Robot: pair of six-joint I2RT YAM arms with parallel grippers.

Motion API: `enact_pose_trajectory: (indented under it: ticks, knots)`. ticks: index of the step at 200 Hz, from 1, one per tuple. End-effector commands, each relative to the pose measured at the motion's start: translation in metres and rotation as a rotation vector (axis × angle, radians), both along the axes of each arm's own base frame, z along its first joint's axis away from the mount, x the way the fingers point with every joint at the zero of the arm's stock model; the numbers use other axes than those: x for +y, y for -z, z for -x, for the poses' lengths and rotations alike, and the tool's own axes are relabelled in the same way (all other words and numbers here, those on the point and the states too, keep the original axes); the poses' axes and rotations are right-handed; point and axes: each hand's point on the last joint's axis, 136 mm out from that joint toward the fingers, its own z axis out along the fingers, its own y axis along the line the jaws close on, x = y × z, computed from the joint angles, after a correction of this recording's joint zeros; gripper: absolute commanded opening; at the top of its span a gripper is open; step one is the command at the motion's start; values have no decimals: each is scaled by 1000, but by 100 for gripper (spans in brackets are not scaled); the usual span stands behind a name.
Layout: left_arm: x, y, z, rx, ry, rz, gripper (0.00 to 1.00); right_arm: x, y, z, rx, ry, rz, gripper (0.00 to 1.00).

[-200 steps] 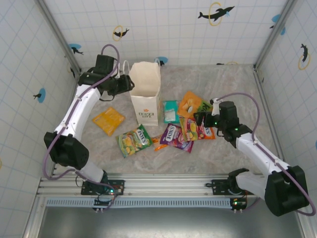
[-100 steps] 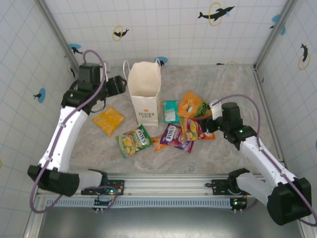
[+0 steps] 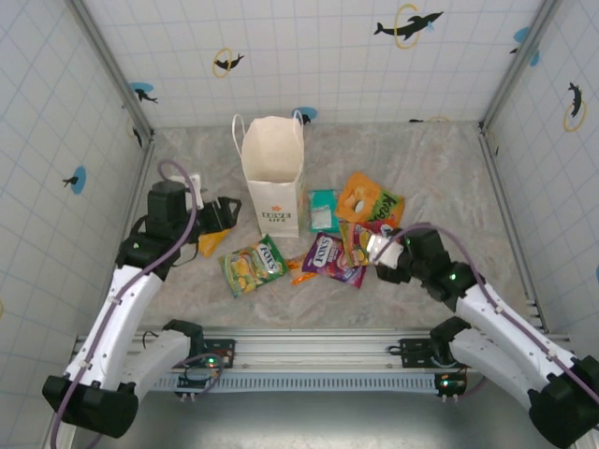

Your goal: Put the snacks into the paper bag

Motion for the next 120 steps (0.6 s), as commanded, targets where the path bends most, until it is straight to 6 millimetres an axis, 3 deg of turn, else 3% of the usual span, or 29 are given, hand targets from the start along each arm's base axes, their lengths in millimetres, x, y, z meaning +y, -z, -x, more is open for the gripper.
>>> enact_pose_trajectory:
  ticks: [1,36,120]
  knots:
    - [-1,11,10,10,-18,49,82,-8,16,0,-197,-95,149,84]
    - [3,22,18,14,-53,84,83,-10,47,6,-328,-139,157,81]
    - [4,36,19,46,-62,76,83,-15,59,-7,-405,-99,200,76]
